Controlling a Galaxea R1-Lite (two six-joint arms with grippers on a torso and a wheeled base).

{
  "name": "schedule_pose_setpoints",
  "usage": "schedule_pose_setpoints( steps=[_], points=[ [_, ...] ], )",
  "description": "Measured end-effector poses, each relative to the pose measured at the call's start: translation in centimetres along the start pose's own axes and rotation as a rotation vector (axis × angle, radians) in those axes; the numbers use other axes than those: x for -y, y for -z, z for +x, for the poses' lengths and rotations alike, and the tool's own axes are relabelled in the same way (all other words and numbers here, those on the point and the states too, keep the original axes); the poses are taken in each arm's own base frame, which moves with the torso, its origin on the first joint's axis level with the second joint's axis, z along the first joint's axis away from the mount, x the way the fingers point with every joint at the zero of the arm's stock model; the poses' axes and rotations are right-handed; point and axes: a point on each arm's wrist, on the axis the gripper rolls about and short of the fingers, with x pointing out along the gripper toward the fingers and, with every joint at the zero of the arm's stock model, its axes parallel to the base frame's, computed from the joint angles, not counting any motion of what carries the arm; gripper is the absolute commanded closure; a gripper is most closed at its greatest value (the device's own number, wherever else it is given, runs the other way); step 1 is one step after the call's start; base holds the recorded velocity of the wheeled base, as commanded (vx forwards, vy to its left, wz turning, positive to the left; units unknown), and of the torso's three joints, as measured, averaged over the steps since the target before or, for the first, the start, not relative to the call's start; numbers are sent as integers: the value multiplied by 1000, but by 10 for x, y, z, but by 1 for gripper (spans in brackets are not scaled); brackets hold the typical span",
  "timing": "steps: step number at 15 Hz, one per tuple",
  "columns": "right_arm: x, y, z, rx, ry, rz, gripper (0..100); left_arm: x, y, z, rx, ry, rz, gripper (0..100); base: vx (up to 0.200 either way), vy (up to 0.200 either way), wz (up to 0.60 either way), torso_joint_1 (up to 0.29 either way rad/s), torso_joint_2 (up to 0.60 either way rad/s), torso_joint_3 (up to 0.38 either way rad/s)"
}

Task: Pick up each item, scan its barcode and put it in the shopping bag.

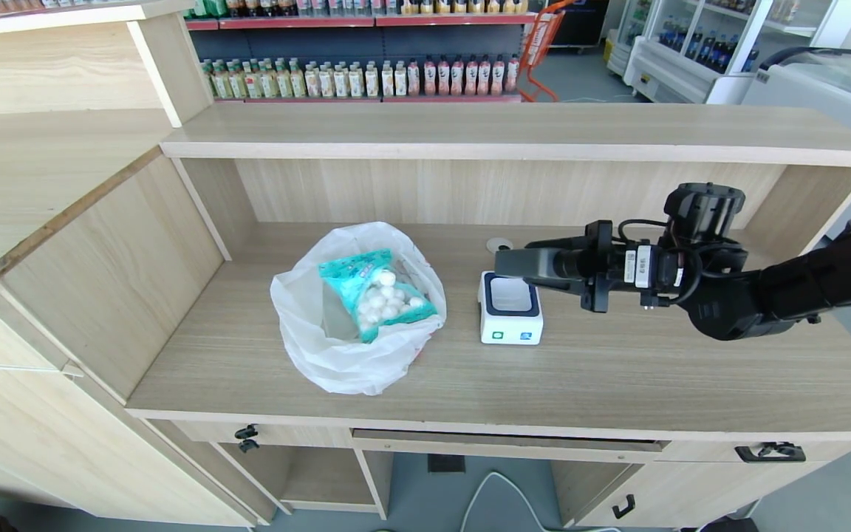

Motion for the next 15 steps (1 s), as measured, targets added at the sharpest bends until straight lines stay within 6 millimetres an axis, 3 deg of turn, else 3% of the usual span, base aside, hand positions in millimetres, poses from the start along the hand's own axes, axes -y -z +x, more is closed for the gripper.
schedule_pose_setpoints(
  steps=[7,9,12,15],
  points=[
    [3,-1,-5,-11,7,75,100,0,0,0,0,0,-1,0,0,0,0,0,0,0],
    [10,-15,-14,-43,29,173,100,0,0,0,0,0,0,0,0,0,0,0,0,0],
    [22,-44,-35,-183,143,463,100,0,0,0,0,0,-1,0,0,0,0,0,0,0],
    [35,-83,-51,-331,397,807,100,0,0,0,0,0,0,0,0,0,0,0,0,0]
  ],
)
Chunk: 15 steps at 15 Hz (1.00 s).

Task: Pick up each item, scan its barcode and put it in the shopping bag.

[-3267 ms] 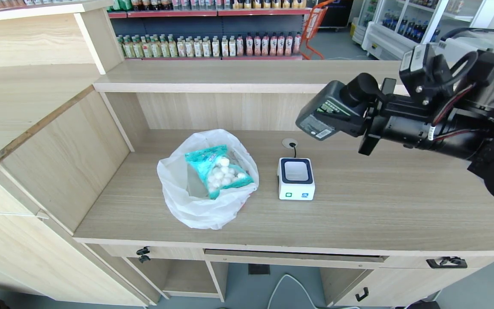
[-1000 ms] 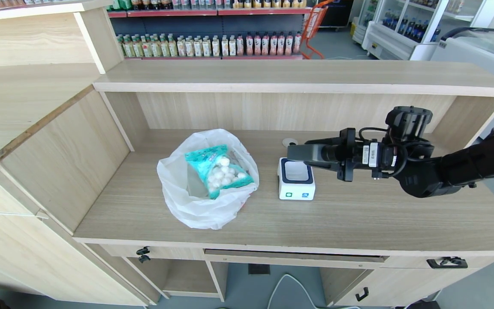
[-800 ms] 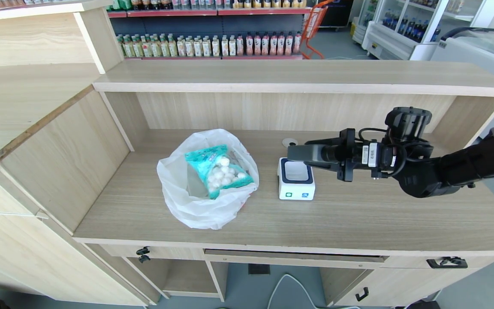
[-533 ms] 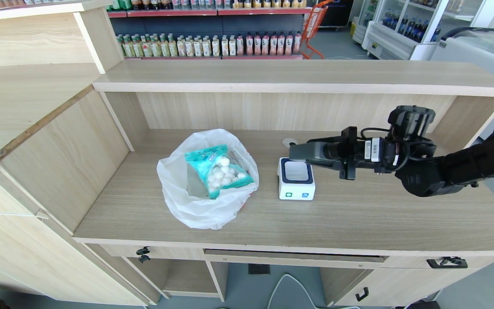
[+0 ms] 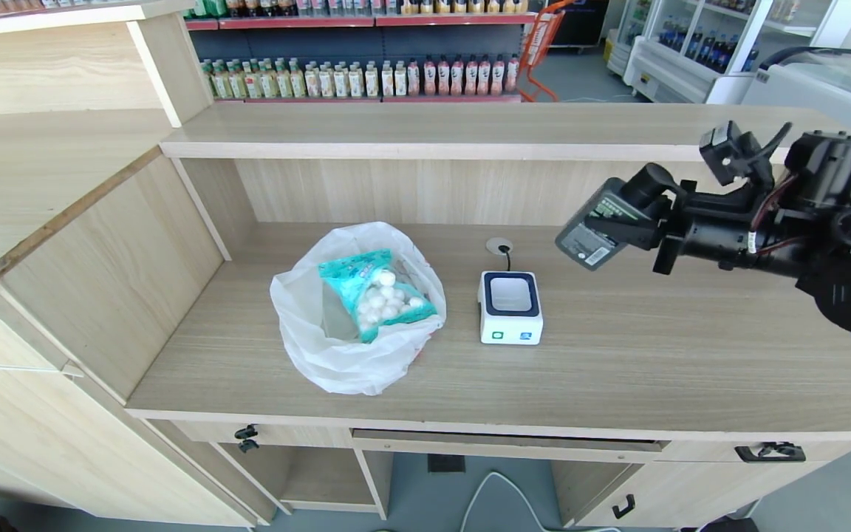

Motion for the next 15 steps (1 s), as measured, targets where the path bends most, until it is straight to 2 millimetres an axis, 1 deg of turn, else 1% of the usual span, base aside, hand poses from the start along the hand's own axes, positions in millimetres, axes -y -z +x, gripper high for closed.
schedule_pose_setpoints(
  steps=[2,4,6,8,9,11,12,13,15],
  points=[
    [-14,-20,-14,-17,220,218,100,0,0,0,0,0,0,0,0,0,0,0,0,0],
    [-33,-31,-23,-30,369,384,100,0,0,0,0,0,0,0,0,0,0,0,0,0],
    [-45,-33,-31,-112,431,469,100,0,0,0,0,0,0,0,0,0,0,0,0,0],
    [-54,-41,-41,-212,464,533,100,0,0,0,0,0,0,0,0,0,0,0,0,0],
    [-59,-46,-48,-256,487,555,100,0,0,0,0,0,0,0,0,0,0,0,0,0],
    [-65,-58,-62,-313,613,551,100,0,0,0,1,0,0,0,0,0,0,0,0,0],
    [-68,-63,-68,-341,688,522,100,0,0,0,1,0,0,0,0,0,0,0,0,0],
    [-70,-67,-74,-374,725,471,100,0,0,0,1,0,0,0,0,0,0,0,0,0],
    [-73,-78,-81,-378,739,410,100,0,0,0,1,0,0,0,0,0,0,0,0,0]
  ],
)
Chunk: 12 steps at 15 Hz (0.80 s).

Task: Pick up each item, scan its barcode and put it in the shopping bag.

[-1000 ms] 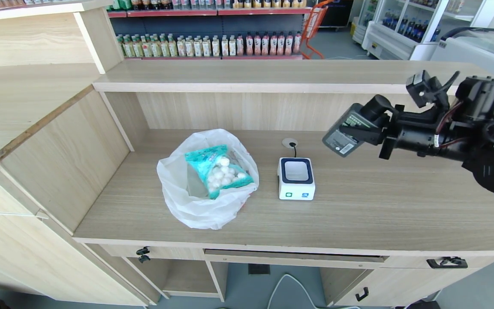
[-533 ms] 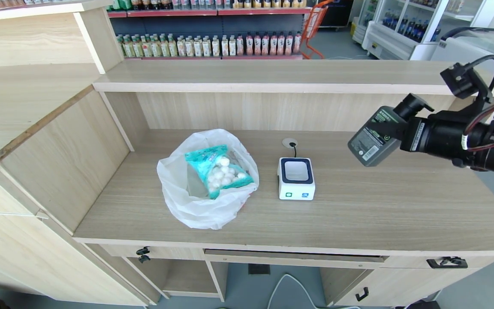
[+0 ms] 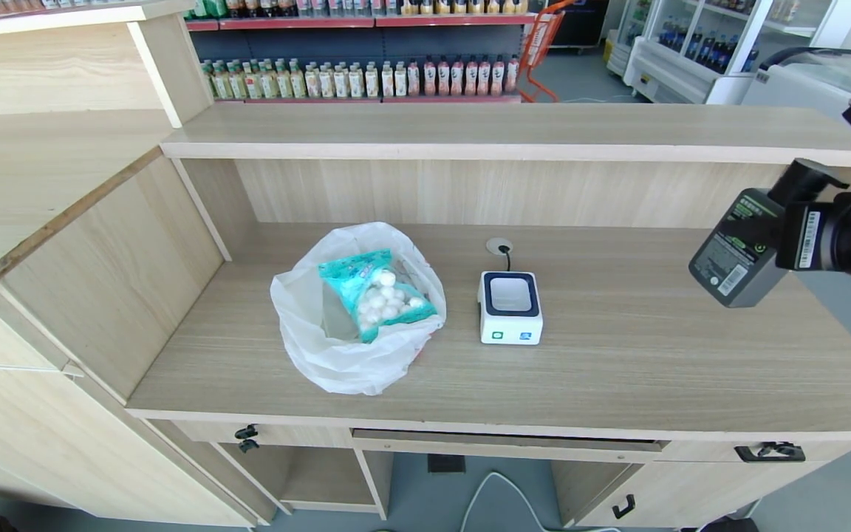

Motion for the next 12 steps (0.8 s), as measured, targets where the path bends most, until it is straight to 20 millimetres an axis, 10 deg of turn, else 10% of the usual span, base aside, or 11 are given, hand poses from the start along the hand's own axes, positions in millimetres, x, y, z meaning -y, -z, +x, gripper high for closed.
schedule_pose_setpoints(
  steps=[5,12],
  points=[
    [1,-8,-10,40,3,-58,100,0,0,0,0,0,0,0,0,0,0,0,0,0],
    [-1,-12,-5,45,-5,-98,100,0,0,0,-1,0,0,0,0,0,600,-128,371,240]
  ],
)
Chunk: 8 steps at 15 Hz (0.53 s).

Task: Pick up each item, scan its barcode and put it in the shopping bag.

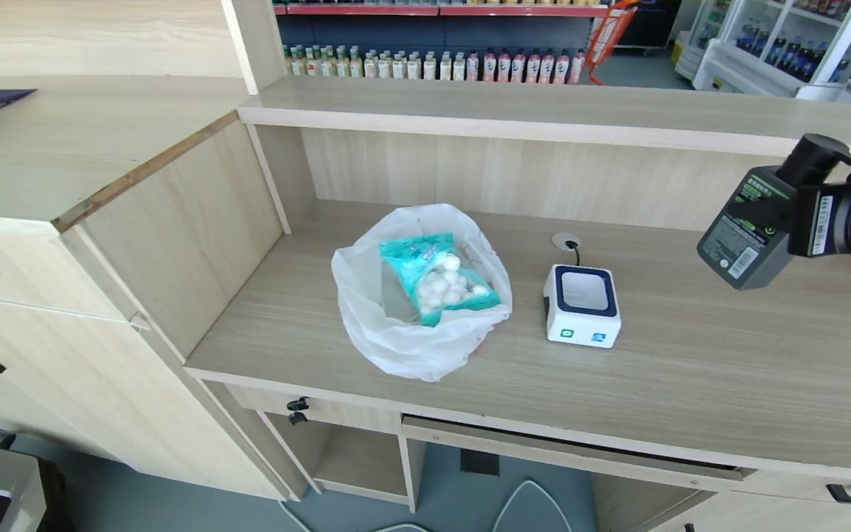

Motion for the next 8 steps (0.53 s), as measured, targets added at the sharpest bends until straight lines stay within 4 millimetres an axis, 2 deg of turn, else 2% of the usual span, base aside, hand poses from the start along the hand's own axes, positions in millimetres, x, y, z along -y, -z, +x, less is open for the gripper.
schedule_pose_setpoints(
  steps=[5,8],
  points=[
    [0,-6,11,46,3,1,100,0,0,0,1,0,0,0,0,0,600,-164,533,359],
    [0,-9,27,96,-6,23,100,0,0,0,0,0,0,0,0,0,0,-92,347,253]
  ],
)
